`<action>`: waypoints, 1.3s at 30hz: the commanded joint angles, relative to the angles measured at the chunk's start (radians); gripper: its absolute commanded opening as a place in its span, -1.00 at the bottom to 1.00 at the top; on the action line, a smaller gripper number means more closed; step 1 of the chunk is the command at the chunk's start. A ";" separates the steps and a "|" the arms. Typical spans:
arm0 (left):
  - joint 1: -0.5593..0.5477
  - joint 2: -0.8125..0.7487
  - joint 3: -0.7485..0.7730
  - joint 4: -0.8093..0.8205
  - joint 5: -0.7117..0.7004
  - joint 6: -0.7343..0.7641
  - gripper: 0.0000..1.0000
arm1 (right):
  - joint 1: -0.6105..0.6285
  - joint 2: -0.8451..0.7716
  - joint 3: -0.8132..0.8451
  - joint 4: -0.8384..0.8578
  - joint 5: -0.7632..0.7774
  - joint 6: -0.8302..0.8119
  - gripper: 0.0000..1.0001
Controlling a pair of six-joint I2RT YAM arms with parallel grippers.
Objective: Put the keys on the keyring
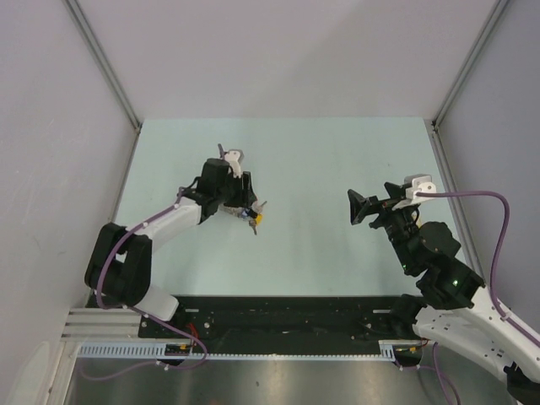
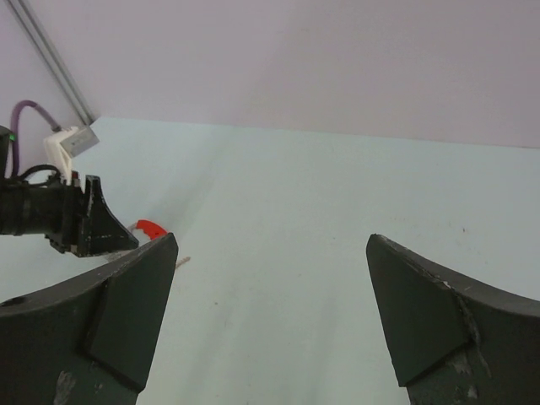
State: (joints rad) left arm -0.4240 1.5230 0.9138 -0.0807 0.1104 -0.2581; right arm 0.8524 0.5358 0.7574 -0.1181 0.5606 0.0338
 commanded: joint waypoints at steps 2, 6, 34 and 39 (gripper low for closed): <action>0.095 -0.141 -0.003 0.052 -0.012 -0.089 0.54 | -0.026 0.015 -0.001 -0.002 0.030 -0.031 0.99; 0.189 -0.230 0.017 0.007 -0.005 -0.121 0.82 | -0.052 0.027 0.000 -0.018 0.035 -0.026 0.99; 0.440 -0.797 0.148 -0.501 -0.411 0.025 1.00 | -0.552 0.175 0.160 -0.252 -0.033 0.160 0.99; 0.399 -0.876 0.108 -0.488 -0.538 0.049 1.00 | -0.561 0.116 0.181 -0.278 0.005 0.081 1.00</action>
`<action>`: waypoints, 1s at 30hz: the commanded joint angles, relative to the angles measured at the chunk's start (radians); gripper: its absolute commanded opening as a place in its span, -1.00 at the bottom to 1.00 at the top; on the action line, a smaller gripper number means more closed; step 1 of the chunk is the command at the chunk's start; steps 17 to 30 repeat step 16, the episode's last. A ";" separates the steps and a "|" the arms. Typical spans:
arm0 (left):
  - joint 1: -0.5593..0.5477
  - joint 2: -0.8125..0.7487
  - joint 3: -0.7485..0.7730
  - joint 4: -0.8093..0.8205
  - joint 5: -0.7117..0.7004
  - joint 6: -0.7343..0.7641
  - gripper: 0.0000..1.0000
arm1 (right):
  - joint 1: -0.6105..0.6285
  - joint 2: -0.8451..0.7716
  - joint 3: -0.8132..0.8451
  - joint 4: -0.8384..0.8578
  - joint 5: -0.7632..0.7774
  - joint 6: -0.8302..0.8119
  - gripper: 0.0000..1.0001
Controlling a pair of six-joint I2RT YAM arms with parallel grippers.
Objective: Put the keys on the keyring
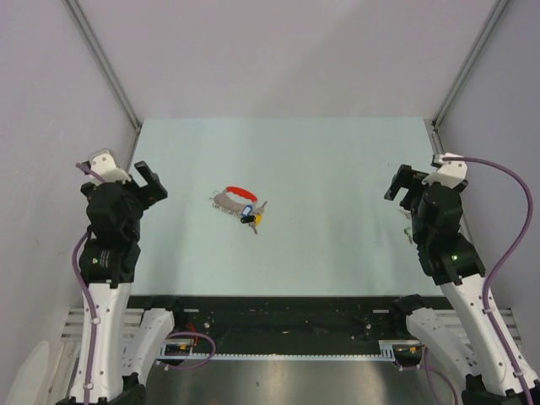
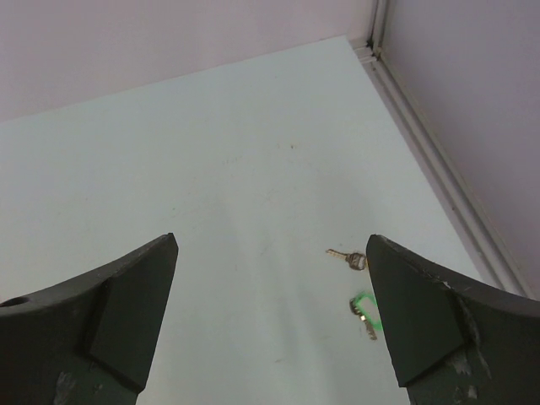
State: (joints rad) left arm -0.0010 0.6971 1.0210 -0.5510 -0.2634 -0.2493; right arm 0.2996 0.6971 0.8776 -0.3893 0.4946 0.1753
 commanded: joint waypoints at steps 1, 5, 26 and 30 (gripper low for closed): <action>-0.027 -0.059 -0.010 -0.006 -0.178 0.039 1.00 | -0.010 -0.054 0.061 -0.006 0.074 -0.081 0.99; -0.028 -0.079 -0.093 0.037 -0.208 0.038 1.00 | -0.008 -0.074 0.060 0.010 0.078 -0.109 1.00; -0.028 -0.116 -0.211 0.125 -0.168 0.054 1.00 | 0.047 -0.008 0.060 0.036 0.084 -0.131 0.99; -0.028 -0.116 -0.211 0.125 -0.168 0.054 1.00 | 0.047 -0.008 0.060 0.036 0.084 -0.131 0.99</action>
